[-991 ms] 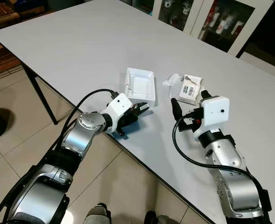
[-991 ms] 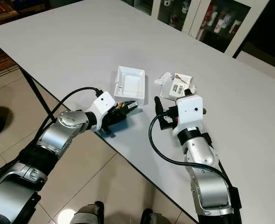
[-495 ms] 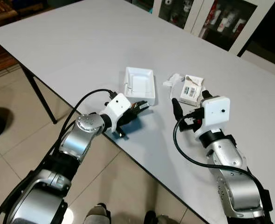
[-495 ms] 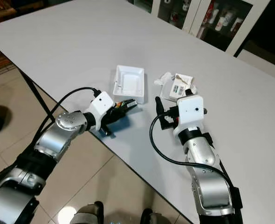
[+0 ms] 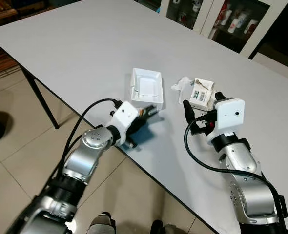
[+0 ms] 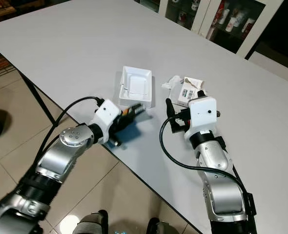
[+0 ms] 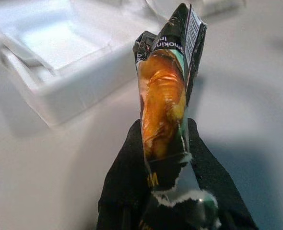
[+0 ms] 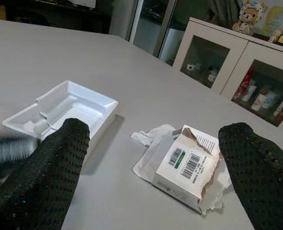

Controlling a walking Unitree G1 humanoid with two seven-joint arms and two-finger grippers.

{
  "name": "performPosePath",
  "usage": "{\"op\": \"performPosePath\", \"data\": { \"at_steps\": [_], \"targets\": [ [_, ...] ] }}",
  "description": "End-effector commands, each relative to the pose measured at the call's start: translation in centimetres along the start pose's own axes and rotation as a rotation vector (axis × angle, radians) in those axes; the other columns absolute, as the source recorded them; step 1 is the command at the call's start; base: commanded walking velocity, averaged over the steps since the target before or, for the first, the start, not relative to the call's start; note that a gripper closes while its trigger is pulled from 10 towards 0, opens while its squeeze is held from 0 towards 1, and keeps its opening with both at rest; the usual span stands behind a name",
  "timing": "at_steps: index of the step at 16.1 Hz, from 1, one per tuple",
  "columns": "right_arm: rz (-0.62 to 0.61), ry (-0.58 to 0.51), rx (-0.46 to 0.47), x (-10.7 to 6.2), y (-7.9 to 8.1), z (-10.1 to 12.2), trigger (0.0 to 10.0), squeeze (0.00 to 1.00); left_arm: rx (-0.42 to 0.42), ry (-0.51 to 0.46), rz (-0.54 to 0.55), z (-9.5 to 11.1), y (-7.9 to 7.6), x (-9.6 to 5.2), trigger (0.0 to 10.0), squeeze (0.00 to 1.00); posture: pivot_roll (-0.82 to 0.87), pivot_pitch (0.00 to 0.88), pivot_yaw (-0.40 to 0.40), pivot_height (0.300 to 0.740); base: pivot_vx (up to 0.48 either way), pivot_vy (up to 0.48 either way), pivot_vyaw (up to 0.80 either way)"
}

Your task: Picking trash to rubbish bin

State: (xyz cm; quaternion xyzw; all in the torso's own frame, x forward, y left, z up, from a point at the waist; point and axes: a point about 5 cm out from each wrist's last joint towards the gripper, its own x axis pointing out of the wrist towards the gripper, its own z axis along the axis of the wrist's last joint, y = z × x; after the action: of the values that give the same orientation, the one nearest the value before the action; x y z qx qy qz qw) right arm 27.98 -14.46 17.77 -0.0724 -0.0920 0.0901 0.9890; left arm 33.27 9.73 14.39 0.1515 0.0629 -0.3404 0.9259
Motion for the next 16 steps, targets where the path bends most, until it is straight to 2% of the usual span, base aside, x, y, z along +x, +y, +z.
{"op": "performPosePath", "data": {
  "at_steps": [1, 4, 7, 9, 10, 11, 12, 13, 14, 16],
  "targets": [
    [-0.017, -0.011, -0.011, 0.1, -0.7, 0.1, 10.0, 0.0, -0.014, -0.074, 0.028, 1.3, -0.5, 0.0, 0.0, 0.0, 0.3, 0.135, -0.139, 0.74, 0.0, 0.0, 0.0],
    [-0.022, -0.016, -0.015, 0.2, -1.0, 0.1, 10.0, 0.0, -0.029, -0.185, 0.166, 2.2, -0.3, -0.4, 0.0, 0.0, 0.29, 0.124, -0.143, 0.74, 0.0, 0.0, 0.0],
    [-0.022, -0.016, -0.015, 0.3, -1.2, 0.0, 10.0, 0.0, -0.032, -0.235, 0.338, 2.0, 1.1, -1.2, 0.0, 0.0, 0.3, 0.123, -0.15, 0.74, 0.0, 0.0, 0.0],
    [0.007, 0.005, -0.013, 0.2, -1.3, -0.8, 10.0, 0.0, -0.01, -0.282, 0.45, 2.7, 2.2, -1.9, 0.0, 0.0, 0.3, 0.126, -0.154, 0.74, 0.0, 0.0, 0.0],
    [0.012, 0.017, -0.017, 0.2, -1.4, -1.1, 10.0, 0.0, -0.008, -0.291, 0.465, 2.9, 2.3, -2.0, 0.4, 0.0, 0.31, 0.13, -0.157, 0.74, 0.0, 0.0, 0.0],
    [0.017, 0.048, -0.031, 0.3, -1.9, -2.0, 10.0, 0.0, -0.002, -0.307, 0.503, 3.3, 2.7, -2.2, 8.2, 0.0, 0.33, 0.145, -0.165, 0.74, 0.0, 0.0, 0.0],
    [0.017, 0.066, -0.048, 0.3, -2.3, -2.6, 10.0, 0.0, -0.001, -0.31, 0.527, 3.5, 2.9, -2.4, 8.3, 0.0, 0.34, 0.153, -0.169, 0.74, 0.0, 0.0, 0.0],
    [0.012, 0.072, -0.074, 0.6, -2.7, -3.0, 10.0, 0.0, -0.003, -0.31, 0.54, 3.6, 3.0, -2.5, 10.0, 0.0, 0.35, 0.162, -0.173, 0.74, 0.0, 0.0, 0.0],
    [0.012, 0.075, -0.089, 1.0, -2.9, -3.3, 10.0, 0.0, -0.009, -0.307, 0.557, 3.6, 3.2, -2.7, 10.0, 0.0, 0.35, 0.168, -0.174, 0.74, 0.0, 0.0, 0.0],
    [0.002, 0.093, -0.108, 1.2, -3.2, -3.9, 10.0, 0.0, -0.014, -0.302, 0.576, 3.6, 3.2, -3.1, 10.0, 0.0, 0.37, 0.19, -0.185, 0.74, 0.0, 0.0, 0.8]
  ]
}}
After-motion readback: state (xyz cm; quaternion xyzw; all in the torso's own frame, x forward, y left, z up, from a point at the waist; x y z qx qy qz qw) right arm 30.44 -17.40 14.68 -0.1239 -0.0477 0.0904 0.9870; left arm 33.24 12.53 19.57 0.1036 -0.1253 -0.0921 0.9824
